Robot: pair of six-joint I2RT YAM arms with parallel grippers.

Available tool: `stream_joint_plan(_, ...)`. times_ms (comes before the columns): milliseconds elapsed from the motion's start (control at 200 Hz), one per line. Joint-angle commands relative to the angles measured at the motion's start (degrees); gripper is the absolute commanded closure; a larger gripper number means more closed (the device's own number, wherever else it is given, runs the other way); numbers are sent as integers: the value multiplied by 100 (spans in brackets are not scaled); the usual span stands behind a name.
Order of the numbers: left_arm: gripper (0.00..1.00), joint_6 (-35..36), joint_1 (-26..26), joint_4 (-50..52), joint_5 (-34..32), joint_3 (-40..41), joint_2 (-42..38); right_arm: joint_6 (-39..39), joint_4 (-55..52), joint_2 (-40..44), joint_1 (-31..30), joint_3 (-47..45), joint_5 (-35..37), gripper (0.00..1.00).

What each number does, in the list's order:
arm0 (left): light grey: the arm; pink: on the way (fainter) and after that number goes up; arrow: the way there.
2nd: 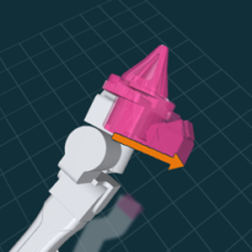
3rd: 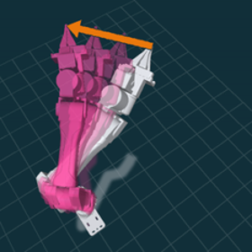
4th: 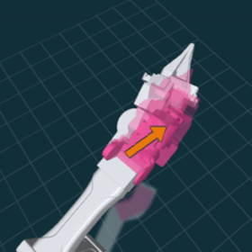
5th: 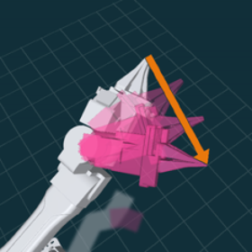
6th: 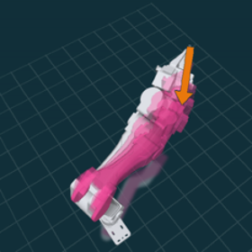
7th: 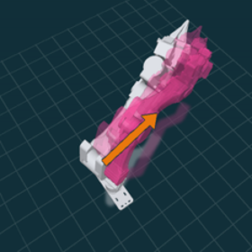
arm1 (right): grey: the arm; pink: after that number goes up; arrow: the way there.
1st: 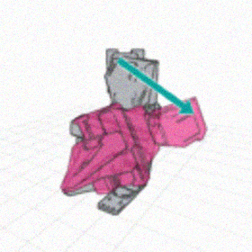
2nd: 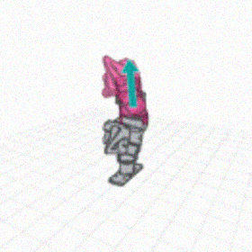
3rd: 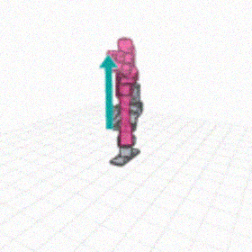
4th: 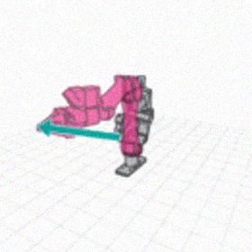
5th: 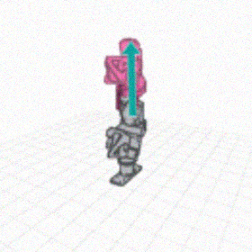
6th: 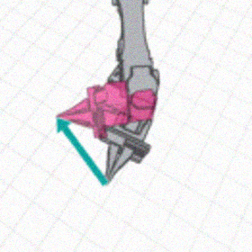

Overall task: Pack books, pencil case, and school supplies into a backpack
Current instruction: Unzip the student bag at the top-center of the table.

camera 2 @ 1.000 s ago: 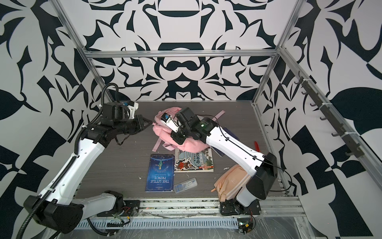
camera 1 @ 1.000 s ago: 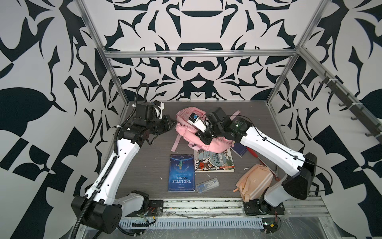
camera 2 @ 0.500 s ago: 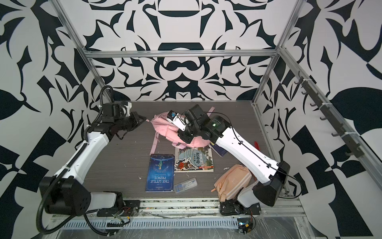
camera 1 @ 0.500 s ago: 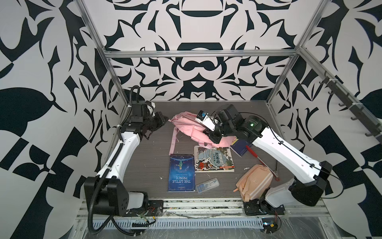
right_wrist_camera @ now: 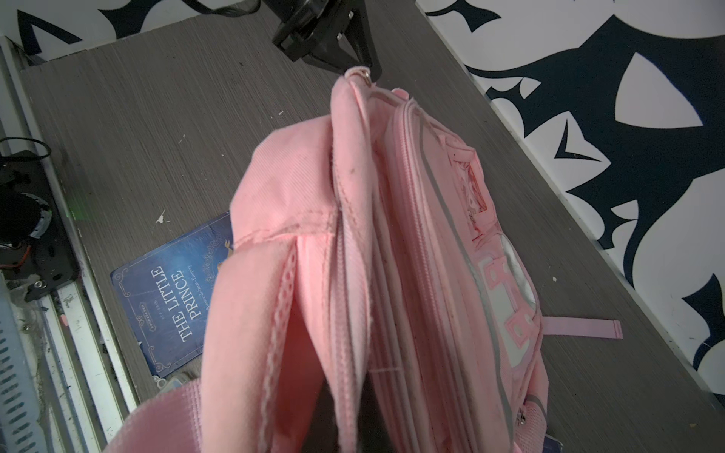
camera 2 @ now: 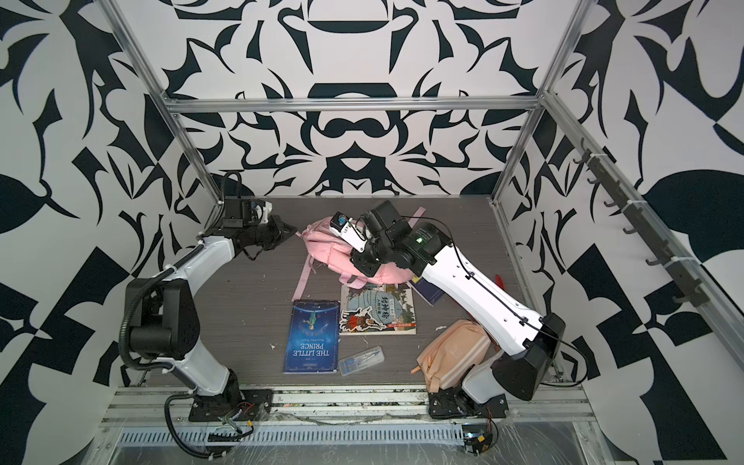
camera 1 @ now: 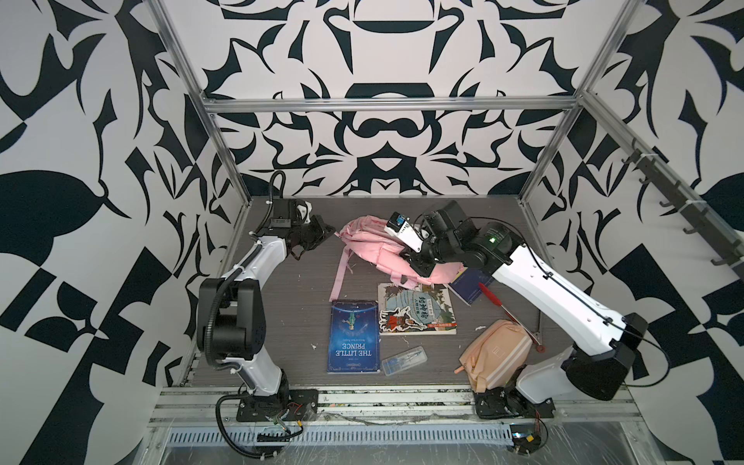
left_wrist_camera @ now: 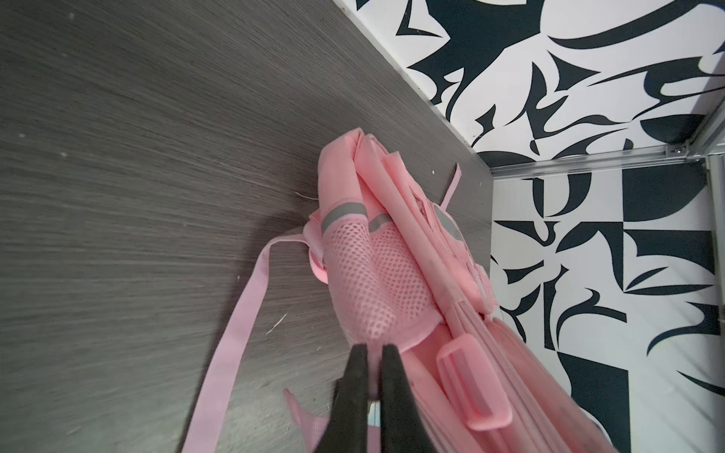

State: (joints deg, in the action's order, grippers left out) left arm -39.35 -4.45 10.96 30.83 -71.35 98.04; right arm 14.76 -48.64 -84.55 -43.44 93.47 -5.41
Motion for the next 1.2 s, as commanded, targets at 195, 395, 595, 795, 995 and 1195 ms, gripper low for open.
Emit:
stream_joint_plan(195,100,-99,216,-100,-342,-160,353,-173,513,-67,57,-426,-152,100)
stream_joint_plan(395,44,155,297,497,-359,369,32,-600,1923,-1040,131,-840,-369,100)
stream_joint_plan(595,14,634,740,1418,9,1005,-979,-866,2389,-1832,250,-548,-349,100)
stream_joint_plan(795,1,1074,744,2643,243,1711,-1997,-835,2140,-2350,255,-325,-333,100)
stream_joint_plan(995,4,542,747,2200,375,3404,-3415,-1106,2221,-2365,218,-970,-645,91)
stream_joint_plan(1195,5,-80,735,1832,587,3818,-3811,-1268,2024,-2259,197,-668,-502,51)
